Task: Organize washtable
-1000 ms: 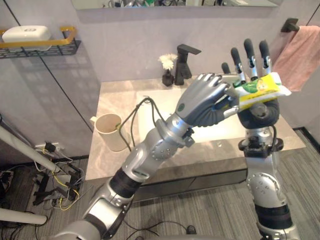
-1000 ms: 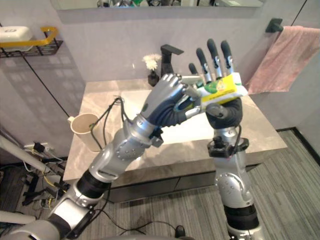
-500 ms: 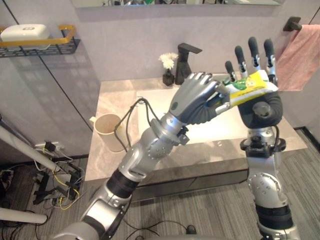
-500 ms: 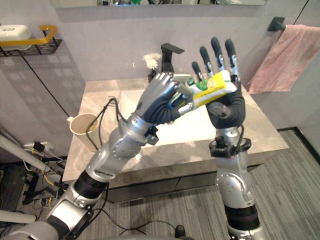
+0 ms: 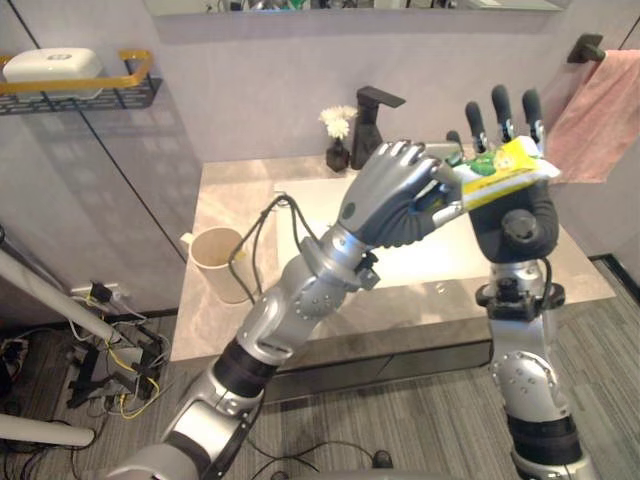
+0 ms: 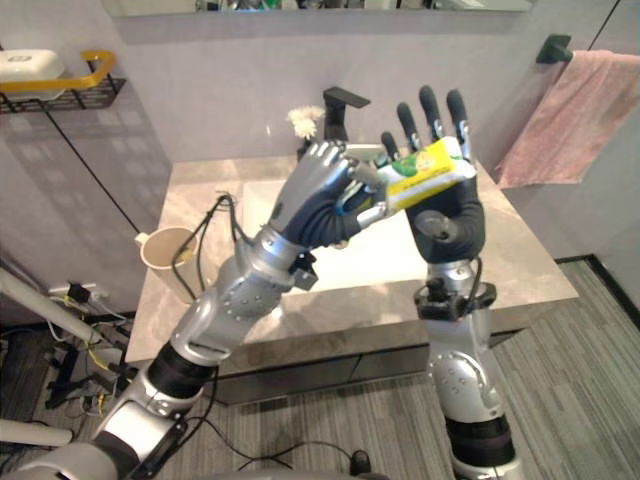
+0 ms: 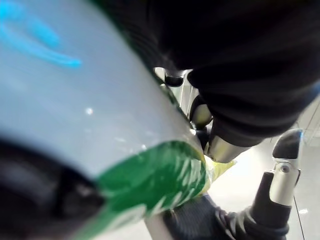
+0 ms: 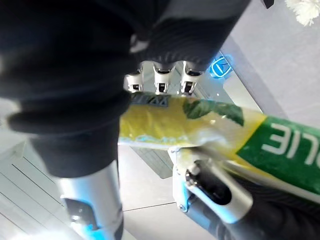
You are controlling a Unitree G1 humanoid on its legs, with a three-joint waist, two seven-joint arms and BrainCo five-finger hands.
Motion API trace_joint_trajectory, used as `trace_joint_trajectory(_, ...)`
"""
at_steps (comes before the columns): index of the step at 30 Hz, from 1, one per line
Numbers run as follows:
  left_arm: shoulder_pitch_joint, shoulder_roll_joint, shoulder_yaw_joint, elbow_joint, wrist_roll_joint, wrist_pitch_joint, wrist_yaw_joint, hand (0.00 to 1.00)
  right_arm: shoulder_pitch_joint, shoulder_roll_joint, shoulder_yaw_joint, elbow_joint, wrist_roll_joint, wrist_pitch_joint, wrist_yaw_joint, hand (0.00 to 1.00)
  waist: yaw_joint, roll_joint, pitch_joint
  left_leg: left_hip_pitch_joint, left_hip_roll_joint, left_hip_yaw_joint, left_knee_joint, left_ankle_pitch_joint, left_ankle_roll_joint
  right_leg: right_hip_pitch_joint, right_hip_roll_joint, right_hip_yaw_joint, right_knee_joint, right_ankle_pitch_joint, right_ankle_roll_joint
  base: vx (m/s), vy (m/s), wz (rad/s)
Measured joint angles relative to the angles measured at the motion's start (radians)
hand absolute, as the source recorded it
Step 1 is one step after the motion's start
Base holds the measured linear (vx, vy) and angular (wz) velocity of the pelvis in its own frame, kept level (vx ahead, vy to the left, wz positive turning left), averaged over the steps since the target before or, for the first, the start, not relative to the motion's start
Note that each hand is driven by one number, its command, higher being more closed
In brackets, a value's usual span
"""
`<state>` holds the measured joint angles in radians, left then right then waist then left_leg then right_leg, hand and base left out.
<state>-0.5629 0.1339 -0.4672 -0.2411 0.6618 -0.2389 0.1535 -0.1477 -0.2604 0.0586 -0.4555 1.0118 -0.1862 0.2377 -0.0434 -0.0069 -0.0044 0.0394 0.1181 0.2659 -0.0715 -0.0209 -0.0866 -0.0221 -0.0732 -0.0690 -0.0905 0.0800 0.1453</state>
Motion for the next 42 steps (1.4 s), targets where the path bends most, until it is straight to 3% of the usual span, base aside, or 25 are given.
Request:
trace_joint_trajectory(5,0.0,-0.016,-0.002,-0.003,0.0,-0.001,0.0,1.0,0.008,0.006,0.001,0.0,0.0,0.001,0.0,0.0,0.0,0.0,0.0,-0.002,0.0,-0.006,0.0,0.0,0.0,0.001,0.0,-0.007,0.0,0.0,0.0,0.0,-0.001,0.03)
trace_joint_trajectory(6,0.0,-0.016,-0.003,-0.003,0.0,-0.001,0.0,1.0,0.008,0.011,0.001,0.0,0.0,0.001,0.0,1.0,-0.001,0.0,0.0,-0.002,0.0,-0.006,0.0,0.0,0.0,0.001,0.0,-0.008,0.0,0.0,0.0,0.0,0.0,0.0)
trace_joint_trajectory(33,0.0,-0.022,-0.051,-0.006,-0.001,-0.011,-0.002,1.0,0.008,0.026,-0.006,0.006,0.001,-0.013,-0.023,1.0,0.0,0.0,0.0,-0.003,0.0,-0.011,0.0,0.0,0.0,0.003,-0.001,-0.013,0.0,0.0,0.0,0.0,0.0,0.0)
trace_joint_trajectory(34,0.0,-0.022,-0.051,-0.005,-0.001,-0.011,-0.002,0.0,0.008,0.026,-0.006,0.006,0.001,-0.013,-0.025,1.0,0.0,0.0,0.0,-0.003,0.0,-0.012,0.0,0.0,0.0,0.003,-0.001,-0.013,0.0,0.0,0.0,0.0,0.0,0.0)
trace_joint_trajectory(42,0.0,-0.022,-0.053,-0.003,-0.001,-0.012,-0.002,0.0,0.008,0.026,-0.007,0.006,0.001,-0.013,-0.029,1.0,0.0,0.0,0.0,-0.003,0.0,-0.014,0.0,0.0,0.0,0.005,-0.001,-0.014,0.0,0.0,0.0,0.0,0.0,0.0)
